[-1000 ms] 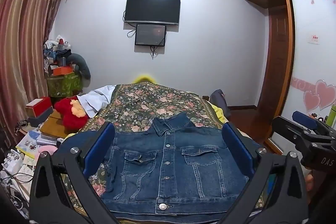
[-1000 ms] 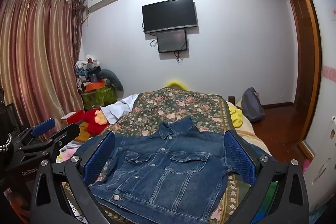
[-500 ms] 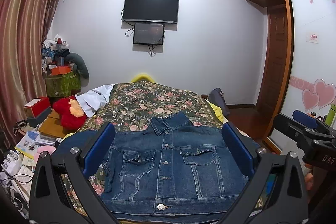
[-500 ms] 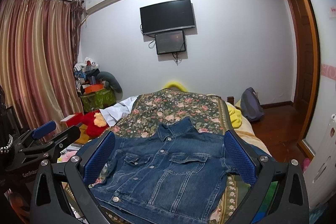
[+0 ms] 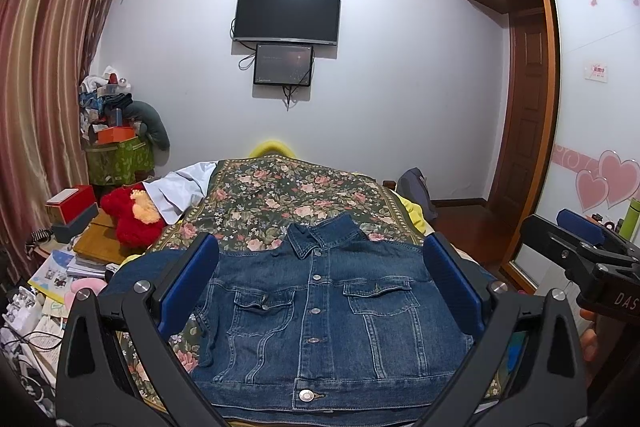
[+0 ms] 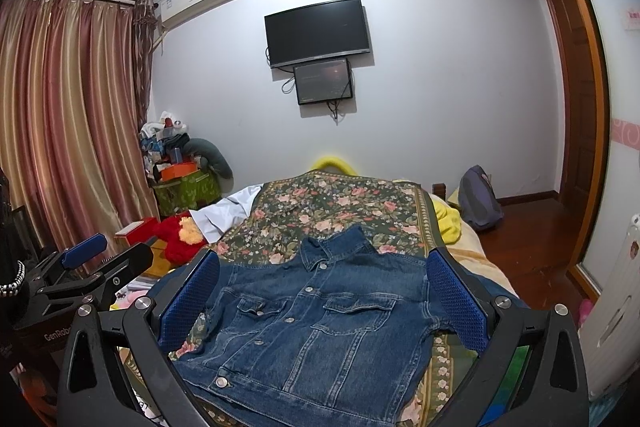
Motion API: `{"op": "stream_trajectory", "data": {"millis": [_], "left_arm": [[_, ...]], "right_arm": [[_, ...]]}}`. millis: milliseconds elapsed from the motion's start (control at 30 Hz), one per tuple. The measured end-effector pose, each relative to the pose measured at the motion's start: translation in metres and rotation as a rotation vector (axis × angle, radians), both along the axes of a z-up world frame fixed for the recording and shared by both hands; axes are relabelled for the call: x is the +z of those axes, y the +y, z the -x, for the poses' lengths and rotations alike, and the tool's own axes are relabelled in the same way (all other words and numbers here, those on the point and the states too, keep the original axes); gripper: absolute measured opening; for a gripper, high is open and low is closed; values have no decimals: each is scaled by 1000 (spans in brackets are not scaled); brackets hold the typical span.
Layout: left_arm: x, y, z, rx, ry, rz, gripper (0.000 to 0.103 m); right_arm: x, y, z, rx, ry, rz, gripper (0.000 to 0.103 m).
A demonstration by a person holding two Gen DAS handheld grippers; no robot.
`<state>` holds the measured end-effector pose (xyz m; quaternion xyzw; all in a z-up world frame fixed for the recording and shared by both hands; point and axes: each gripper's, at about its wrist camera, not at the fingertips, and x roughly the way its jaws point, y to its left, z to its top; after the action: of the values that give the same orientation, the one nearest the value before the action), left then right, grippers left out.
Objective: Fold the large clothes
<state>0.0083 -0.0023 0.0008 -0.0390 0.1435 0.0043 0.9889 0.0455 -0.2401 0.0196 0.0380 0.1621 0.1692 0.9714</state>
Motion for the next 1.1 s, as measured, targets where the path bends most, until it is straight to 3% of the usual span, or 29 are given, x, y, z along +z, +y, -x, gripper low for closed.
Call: {"op": "stream_trajectory", "data": {"millis": [1100], "left_arm": [[6, -2, 4, -6, -15, 6, 103]], "right_arm": [[1, 2, 0, 2, 1, 1, 103]]}}
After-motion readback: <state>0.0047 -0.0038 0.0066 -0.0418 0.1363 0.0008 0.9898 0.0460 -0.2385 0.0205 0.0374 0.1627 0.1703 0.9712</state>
